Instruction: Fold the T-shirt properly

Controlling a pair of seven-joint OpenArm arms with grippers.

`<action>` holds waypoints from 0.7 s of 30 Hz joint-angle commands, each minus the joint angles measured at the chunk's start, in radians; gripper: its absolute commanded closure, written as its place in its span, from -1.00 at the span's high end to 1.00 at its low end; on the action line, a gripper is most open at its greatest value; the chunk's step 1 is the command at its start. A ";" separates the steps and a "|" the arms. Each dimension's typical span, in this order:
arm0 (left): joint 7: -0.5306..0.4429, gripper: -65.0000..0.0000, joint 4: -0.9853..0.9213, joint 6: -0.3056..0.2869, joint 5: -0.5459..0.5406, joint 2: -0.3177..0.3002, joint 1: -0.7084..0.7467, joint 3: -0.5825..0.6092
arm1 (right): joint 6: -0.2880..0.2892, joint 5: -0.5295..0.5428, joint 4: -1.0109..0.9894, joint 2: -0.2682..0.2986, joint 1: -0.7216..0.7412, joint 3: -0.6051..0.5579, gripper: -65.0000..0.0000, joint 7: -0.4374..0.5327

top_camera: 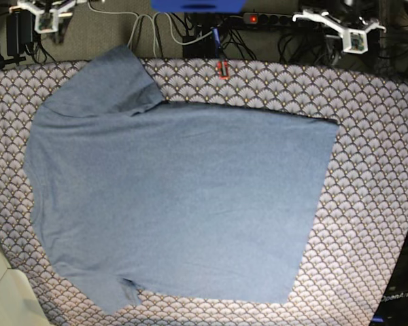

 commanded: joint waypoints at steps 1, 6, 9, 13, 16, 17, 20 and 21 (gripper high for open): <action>-0.017 -0.98 0.021 0.010 -0.003 -0.004 0.010 -0.021 | 0.001 0.003 0.022 -0.001 0.001 0.009 -0.95 0.019; 0.063 -0.46 0.042 0.010 -0.005 0.004 -0.048 -0.041 | 0.002 0.003 0.019 0.001 0.116 0.025 -0.42 -0.009; 0.113 -0.10 0.045 0.010 -0.005 0.004 -0.078 -0.041 | 0.013 0.003 0.019 0.001 0.187 0.023 -0.19 -0.079; 0.124 -0.06 0.047 0.010 -0.041 0.005 -0.101 -0.041 | 0.154 0.003 0.001 -0.016 0.300 0.023 -0.07 -0.226; 0.126 -0.06 0.042 0.013 -0.107 0.002 -0.124 -0.042 | 0.257 0.006 -0.026 -0.051 0.388 0.052 -0.07 -0.338; 0.126 -0.06 0.042 0.014 -0.121 -0.001 -0.127 -0.042 | 0.294 0.025 -0.038 -0.071 0.418 0.082 -0.07 -0.371; 0.126 -0.06 0.042 0.016 -0.133 -0.004 -0.130 -0.042 | 0.377 0.092 -0.064 -0.116 0.492 0.194 -0.07 -0.447; 0.126 -0.06 0.042 0.016 -0.133 -0.004 -0.130 -0.042 | 0.400 0.111 -0.075 -0.120 0.516 0.227 -0.07 -0.478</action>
